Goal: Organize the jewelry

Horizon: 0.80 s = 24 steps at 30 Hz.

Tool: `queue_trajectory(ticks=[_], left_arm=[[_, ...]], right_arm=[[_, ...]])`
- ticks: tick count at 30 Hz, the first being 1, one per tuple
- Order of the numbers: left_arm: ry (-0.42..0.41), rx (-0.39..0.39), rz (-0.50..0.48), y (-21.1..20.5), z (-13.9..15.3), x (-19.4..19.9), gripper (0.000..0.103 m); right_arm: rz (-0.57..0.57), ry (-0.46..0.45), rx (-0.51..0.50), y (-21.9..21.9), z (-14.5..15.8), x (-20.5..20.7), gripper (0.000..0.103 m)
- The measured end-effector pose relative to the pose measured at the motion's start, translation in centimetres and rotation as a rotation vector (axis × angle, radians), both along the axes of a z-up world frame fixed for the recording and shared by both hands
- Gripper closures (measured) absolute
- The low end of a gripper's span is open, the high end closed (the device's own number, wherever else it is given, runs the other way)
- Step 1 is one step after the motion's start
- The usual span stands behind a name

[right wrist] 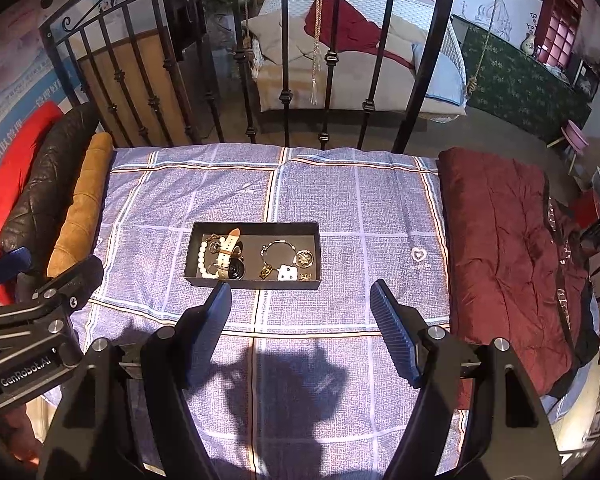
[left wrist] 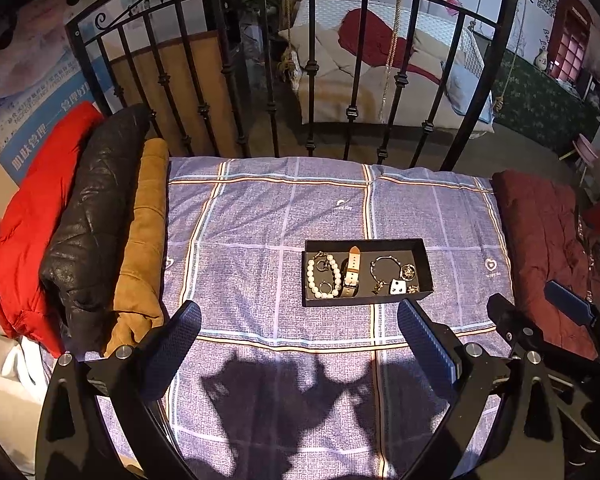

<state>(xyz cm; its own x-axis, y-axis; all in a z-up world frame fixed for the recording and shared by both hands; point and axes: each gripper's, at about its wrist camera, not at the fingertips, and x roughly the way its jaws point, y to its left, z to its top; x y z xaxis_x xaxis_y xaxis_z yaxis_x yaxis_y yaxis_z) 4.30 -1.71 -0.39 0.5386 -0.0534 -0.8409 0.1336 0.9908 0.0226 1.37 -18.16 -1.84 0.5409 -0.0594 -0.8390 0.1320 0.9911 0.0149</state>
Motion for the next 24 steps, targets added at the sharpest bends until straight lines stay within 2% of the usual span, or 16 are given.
queue_trajectory(ticks=[24], left_arm=[[0.018,-0.002,0.005,0.24,-0.38,-0.13,0.006]], right_arm=[[0.008,-0.001,-0.007,0.27,0.01,-0.01,0.031]])
